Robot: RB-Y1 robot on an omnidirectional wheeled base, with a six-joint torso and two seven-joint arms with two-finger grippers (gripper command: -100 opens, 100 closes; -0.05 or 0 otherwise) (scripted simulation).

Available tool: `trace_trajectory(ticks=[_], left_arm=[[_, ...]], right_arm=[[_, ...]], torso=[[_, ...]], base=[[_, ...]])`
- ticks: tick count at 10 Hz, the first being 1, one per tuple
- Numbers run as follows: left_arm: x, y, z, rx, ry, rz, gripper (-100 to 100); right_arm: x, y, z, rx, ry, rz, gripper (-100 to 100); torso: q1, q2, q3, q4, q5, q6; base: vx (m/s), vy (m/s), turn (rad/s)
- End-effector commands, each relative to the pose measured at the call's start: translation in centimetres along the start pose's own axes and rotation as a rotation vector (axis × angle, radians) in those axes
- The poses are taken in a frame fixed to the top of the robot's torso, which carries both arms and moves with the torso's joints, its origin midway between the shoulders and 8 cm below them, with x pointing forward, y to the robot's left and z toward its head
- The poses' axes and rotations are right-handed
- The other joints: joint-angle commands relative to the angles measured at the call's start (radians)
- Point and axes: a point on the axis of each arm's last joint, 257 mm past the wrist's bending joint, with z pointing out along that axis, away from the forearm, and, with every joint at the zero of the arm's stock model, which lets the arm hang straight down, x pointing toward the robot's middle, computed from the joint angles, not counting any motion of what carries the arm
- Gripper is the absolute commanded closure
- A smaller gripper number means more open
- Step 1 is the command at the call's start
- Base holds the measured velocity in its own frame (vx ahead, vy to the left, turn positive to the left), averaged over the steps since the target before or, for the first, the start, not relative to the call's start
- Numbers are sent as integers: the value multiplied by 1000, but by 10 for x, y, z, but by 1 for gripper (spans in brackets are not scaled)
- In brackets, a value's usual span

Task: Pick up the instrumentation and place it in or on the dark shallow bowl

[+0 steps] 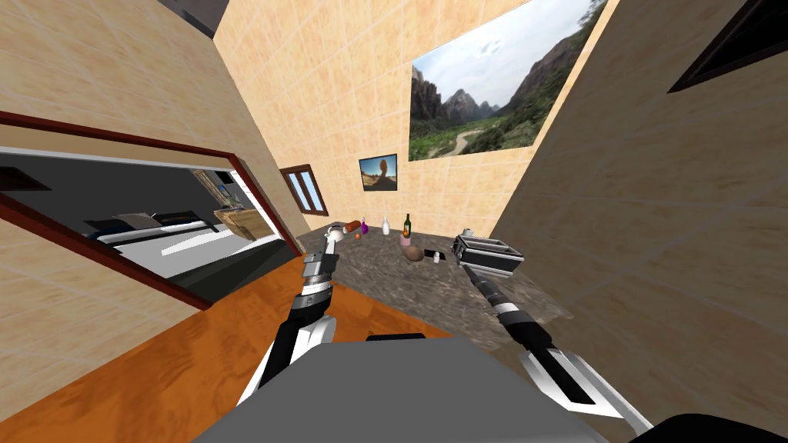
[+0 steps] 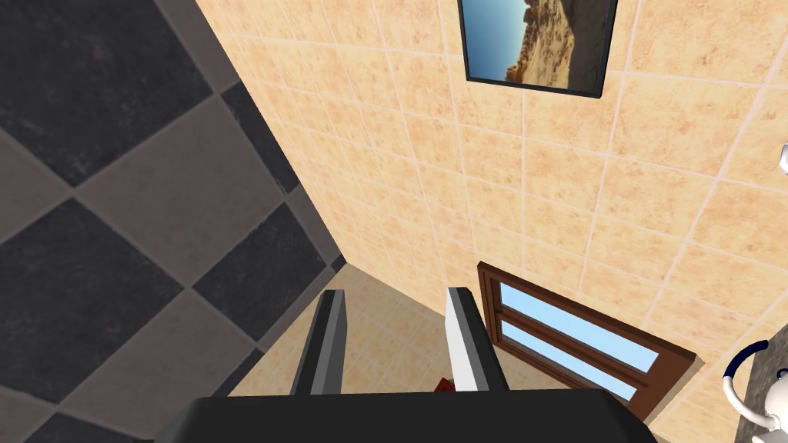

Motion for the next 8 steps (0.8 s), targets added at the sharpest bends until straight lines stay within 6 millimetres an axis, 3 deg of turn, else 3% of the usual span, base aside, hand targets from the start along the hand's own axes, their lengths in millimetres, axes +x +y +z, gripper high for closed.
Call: trace_trajectory(ticks=[1, 3, 8], left_arm=[[0, 0, 0, 0, 0, 0, 0], [0, 0, 0, 0, 0, 0, 0], [0, 0, 0, 0, 0, 0, 0]], right_arm=[[0, -30, -6, 60, 42, -87, -100], [1, -60, -16, 119, 91, -184, -100], [0, -111, -35, 212, 202, -379, -100]], torso=[[0, 0, 0, 0, 0, 0], [1, -1, 0, 0, 0, 0], [2, -3, -2, -1, 0, 0]], base=[[38, 52, 87], [39, 72, 98], [68, 72, 108]])
